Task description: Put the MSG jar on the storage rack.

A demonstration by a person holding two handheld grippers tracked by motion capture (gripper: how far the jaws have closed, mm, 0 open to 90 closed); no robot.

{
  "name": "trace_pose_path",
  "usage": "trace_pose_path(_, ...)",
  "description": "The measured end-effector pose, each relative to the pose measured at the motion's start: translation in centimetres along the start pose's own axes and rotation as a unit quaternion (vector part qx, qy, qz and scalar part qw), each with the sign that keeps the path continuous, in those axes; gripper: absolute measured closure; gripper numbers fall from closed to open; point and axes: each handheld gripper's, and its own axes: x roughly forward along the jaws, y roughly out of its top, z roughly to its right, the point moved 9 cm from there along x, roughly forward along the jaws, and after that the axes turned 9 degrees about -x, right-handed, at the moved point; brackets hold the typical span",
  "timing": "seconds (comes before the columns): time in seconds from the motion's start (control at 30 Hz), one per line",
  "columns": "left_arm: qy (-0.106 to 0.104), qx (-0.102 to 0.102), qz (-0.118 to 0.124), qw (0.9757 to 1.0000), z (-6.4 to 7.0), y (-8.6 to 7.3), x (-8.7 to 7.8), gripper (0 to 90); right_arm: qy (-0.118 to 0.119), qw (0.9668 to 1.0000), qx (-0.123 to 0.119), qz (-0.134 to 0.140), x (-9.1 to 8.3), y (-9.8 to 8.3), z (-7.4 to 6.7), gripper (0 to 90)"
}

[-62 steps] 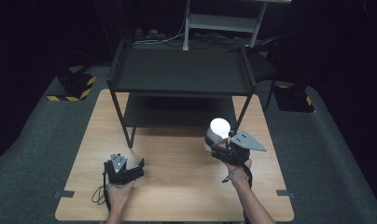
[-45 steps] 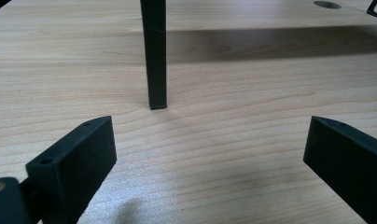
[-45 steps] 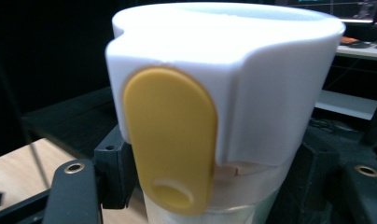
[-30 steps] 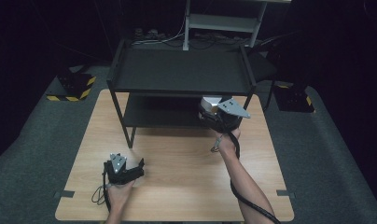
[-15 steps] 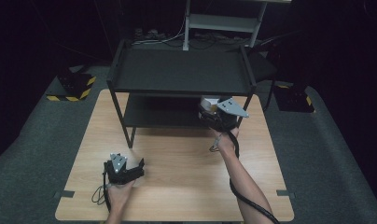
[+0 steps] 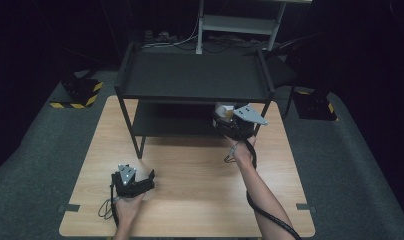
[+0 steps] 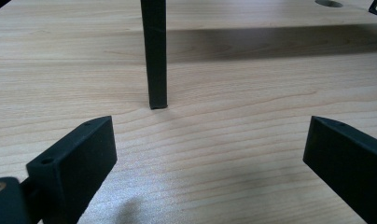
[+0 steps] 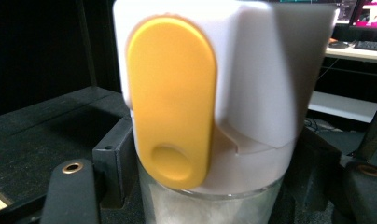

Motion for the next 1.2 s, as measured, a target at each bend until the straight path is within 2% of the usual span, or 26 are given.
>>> trace_pose_path(0.2,-0.002,0.000,0.000,1.0000,0.0,0.0,0.0,2.8,0.005,1.0000,-0.005,0.003,-0.3,-0.1,-0.1,21.8)
trace_pose_path(0.33,-0.003,0.000,0.000,1.0000,0.0,0.0,0.0,2.8,0.007,0.9996,-0.027,0.006,-1.1,-0.3,-0.1,18.1)
trace_pose_path(0.73,-0.001,0.002,-0.002,1.0000,0.0,0.0,0.0,2.8,0.022,0.9989,-0.040,0.010,-3.3,-1.6,-0.1,16.8)
trace_pose_path(0.8,-0.002,0.002,-0.002,1.0000,0.0,0.0,0.0,2.8,0.027,0.9990,-0.035,-0.001,-4.5,-1.9,-0.4,16.9)
trace_pose_path(0.83,-0.002,0.002,-0.002,1.0000,0.0,0.0,0.0,2.8,0.027,0.9990,-0.035,-0.001,-4.5,-1.9,-0.4,16.9)
trace_pose_path(0.87,-0.002,0.003,-0.003,1.0000,0.0,0.0,0.0,2.8,0.038,0.9987,-0.034,0.005,-5.8,-2.6,-0.7,17.0)
trace_pose_path(0.93,-0.002,0.004,-0.003,1.0000,0.1,0.0,0.0,2.8,0.050,0.9982,-0.033,0.008,-7.3,-3.6,-1.0,16.9)
trace_pose_path(1.0,-0.002,0.007,-0.005,1.0000,0.2,0.0,0.1,2.8,0.058,0.9978,-0.031,0.006,-8.4,-4.7,-1.0,17.0)
trace_pose_path(1.03,-0.002,0.007,-0.005,1.0000,0.2,0.0,0.1,2.8,0.058,0.9978,-0.031,0.006,-8.4,-4.7,-1.0,17.0)
trace_pose_path(1.07,-0.002,0.007,-0.005,1.0000,0.2,0.0,0.1,2.8,0.061,0.9978,-0.025,0.001,-9.2,-5.6,-0.9,17.0)
trace_pose_path(1.1,-0.001,0.008,-0.006,0.9999,0.2,0.0,0.1,2.8,0.055,0.9983,-0.021,-0.004,-10.2,-7.0,-0.6,16.9)
trace_pose_path(1.2,-0.001,0.009,-0.007,0.9999,0.2,0.0,0.1,2.8,0.042,0.9990,-0.002,-0.018,-11.6,-9.5,0.3,16.4)
